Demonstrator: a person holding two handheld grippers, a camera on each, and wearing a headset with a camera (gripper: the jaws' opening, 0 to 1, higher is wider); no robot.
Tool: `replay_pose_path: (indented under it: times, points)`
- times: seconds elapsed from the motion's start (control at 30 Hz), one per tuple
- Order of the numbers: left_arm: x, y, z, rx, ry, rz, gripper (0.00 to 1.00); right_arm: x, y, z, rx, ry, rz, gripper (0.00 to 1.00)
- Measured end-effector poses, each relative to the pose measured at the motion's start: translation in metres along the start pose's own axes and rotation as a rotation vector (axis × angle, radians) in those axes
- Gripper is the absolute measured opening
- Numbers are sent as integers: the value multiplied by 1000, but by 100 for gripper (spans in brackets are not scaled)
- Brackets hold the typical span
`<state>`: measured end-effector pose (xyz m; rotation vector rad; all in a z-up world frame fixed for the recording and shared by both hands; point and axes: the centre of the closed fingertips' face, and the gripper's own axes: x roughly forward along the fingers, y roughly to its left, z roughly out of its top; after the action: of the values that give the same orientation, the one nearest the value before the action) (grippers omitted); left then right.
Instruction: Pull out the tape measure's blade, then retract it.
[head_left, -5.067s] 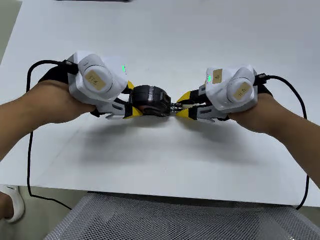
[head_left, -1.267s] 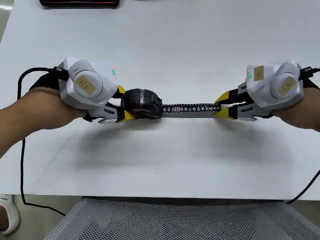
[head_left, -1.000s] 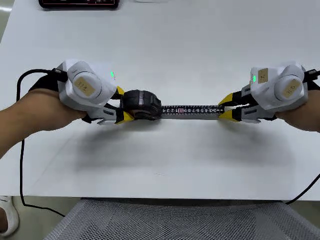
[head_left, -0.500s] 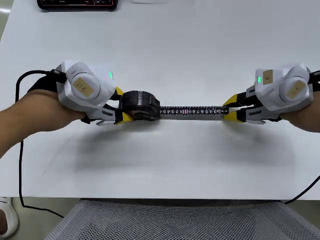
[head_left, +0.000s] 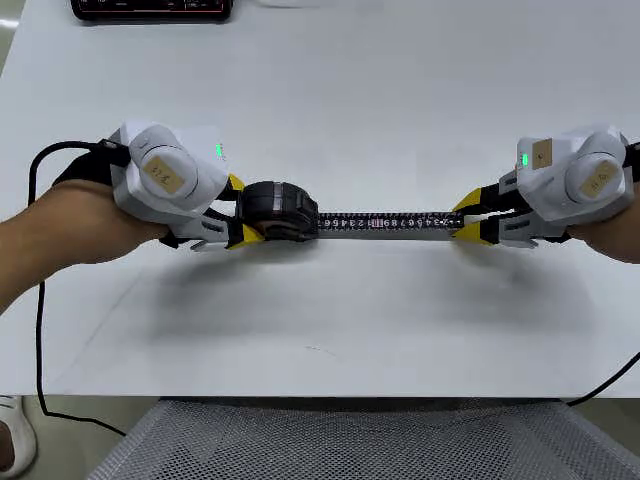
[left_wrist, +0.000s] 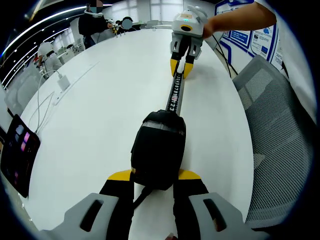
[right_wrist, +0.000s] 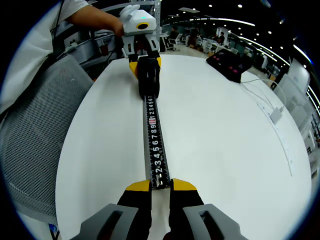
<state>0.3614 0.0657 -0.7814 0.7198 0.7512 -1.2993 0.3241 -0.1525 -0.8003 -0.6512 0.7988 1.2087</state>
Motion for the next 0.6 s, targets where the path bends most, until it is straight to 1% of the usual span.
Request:
replay_pose_path:
  times: [0.6]
  points:
    - [0,0,0,1,2,0,24,-10,2,-16,9,26,-8,8]
